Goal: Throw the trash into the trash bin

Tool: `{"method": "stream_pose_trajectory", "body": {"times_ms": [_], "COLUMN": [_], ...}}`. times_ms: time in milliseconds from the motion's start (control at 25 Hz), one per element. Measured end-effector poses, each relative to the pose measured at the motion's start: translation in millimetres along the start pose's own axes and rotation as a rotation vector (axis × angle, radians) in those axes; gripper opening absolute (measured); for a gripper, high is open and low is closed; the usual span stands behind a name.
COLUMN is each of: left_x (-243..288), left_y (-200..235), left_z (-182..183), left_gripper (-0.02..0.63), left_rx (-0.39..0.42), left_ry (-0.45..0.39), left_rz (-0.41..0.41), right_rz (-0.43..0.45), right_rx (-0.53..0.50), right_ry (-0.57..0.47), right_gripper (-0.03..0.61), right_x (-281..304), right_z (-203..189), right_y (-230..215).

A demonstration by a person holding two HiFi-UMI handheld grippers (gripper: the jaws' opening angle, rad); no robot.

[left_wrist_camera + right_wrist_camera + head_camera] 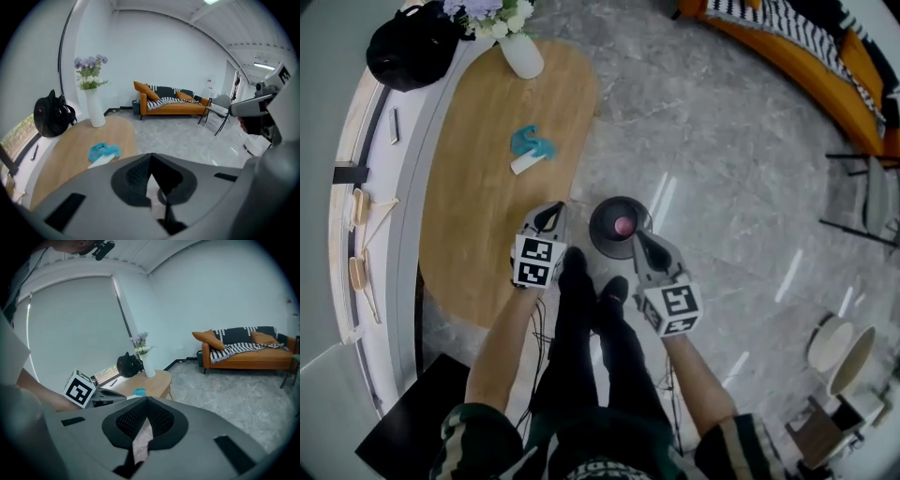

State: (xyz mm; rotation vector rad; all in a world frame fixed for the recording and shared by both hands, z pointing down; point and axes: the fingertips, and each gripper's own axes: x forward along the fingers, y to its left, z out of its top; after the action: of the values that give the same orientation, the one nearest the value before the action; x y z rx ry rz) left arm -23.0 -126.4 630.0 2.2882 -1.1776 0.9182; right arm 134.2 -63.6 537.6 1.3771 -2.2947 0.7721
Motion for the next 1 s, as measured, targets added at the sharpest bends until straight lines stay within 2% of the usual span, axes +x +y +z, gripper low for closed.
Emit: {"method": "stream_pose_trajectory", "body": {"times_ms": [360,400,480,600,680,800,1000], "left_x": [9,12,20,35,45,60,81], "left_y": [106,115,131,151,162,176,192], "left_z": [-6,-9,-17,-33,-43,-58,-72], "left_gripper": [0.002,0.012,0.079,0.137,0.184,0.19,0.19], "left_rx": [0.115,0.141,0.198,0.294,0.368,0.452,0.474], "left_ry": [0.077,0.094,0.14,0.219,0.266,0.33,0.389], "left_rz": [0.073,0.074,0.067,0.047,0.038,0.026,0.001], "right_rz": [0.009,0.013,0.021,0.04,0.024,0.003,-0.005], "right_rx": [-0.017,-0.023,-0.023,0.003,0.006,0.006,0.015], "right_ry": [0.056,0.064,0.069,0.04,0.056,0.09,0.093], "right_gripper": [0.0,0.0,0.0,0.0,0.0,0.0,0.0], "right_x": [37,42,55,75,85,94,107], "right_z": [8,9,12,15,13,9,4], "right_y": [18,21,26,31,28,24,19]}}
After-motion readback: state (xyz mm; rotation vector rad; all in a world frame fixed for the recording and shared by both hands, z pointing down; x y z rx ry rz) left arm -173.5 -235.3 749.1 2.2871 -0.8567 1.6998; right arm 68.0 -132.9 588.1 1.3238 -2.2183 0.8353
